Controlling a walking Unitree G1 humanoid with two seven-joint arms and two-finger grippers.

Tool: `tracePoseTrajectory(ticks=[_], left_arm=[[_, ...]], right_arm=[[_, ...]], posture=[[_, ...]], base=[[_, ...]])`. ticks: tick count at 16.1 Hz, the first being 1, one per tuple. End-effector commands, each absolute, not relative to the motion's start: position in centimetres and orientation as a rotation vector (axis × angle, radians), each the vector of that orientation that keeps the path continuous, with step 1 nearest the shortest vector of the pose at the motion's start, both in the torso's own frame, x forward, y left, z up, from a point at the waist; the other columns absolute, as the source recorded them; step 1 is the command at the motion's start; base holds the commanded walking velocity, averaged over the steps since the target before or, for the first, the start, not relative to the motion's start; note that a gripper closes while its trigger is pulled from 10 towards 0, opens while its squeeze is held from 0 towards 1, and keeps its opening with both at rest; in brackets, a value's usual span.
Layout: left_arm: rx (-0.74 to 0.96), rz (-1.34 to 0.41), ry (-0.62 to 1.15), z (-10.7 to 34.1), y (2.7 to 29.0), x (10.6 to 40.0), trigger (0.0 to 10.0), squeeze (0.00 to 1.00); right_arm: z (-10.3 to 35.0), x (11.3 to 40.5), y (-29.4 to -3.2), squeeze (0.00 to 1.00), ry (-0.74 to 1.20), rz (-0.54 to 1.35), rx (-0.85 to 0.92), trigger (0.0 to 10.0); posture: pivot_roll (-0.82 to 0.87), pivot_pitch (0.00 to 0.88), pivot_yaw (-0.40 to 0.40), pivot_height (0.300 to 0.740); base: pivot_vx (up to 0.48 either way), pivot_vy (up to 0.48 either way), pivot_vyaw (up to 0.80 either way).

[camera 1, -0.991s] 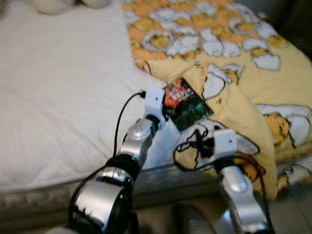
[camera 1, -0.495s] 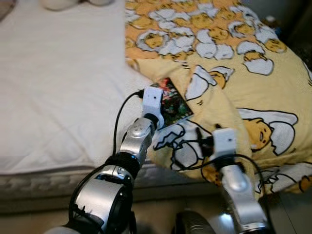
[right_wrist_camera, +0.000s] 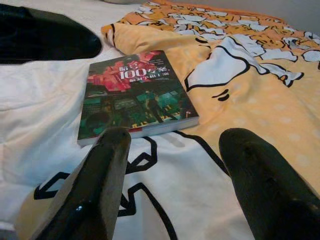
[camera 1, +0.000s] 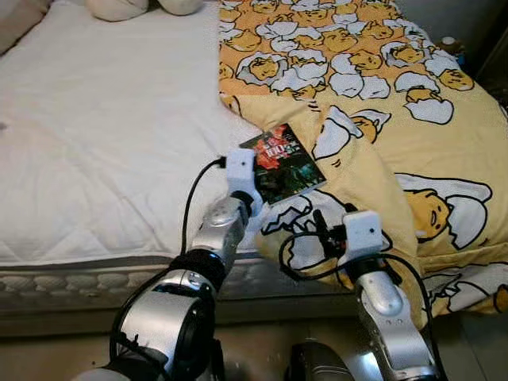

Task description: Clean up the room

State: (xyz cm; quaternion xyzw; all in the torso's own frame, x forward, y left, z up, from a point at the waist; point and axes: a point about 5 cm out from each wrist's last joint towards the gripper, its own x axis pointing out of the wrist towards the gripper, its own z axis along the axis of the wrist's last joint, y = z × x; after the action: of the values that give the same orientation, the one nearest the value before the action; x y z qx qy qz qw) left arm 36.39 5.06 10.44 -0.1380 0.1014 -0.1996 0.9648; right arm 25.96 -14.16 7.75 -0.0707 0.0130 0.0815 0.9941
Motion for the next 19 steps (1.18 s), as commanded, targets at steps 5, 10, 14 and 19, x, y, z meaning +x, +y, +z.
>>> tracePoseTrajectory(ticks=[5,10,14,19], left_arm=[[-0.361,-0.35,0.225,11.2,6.0,37.3,10.0,0.0],[-0.493,-0.32,0.275,10.5,6.3,37.2,10.0,0.0],[-0.522,-0.322,0.313,10.1,6.1,37.0,10.0,0.0],[-0.521,-0.303,0.348,9.7,5.9,36.9,10.0,0.0]], right_arm=[[8.3,24.7,-15.1,0.0,0.014,0.177,-0.144,10.0],[9.1,22.5,-15.7,0.0,0.006,0.182,-0.163,10.0],[9.0,20.7,-14.8,0.0,0.03,0.221,-0.159,10.0],[9.1,19.7,-14.1,0.0,0.051,0.239,-0.142,10.0]], posture=[[-0.23,0.114,0.025,0.684],[-0.33,0.164,0.021,0.684],[-0.36,0.19,0.022,0.684],[-0.37,0.206,0.024,0.684]], base=[[0.0,0.0,0.0],[0.0,0.0,0.0],[0.0,0.0,0.0],[0.0,0.0,0.0]])
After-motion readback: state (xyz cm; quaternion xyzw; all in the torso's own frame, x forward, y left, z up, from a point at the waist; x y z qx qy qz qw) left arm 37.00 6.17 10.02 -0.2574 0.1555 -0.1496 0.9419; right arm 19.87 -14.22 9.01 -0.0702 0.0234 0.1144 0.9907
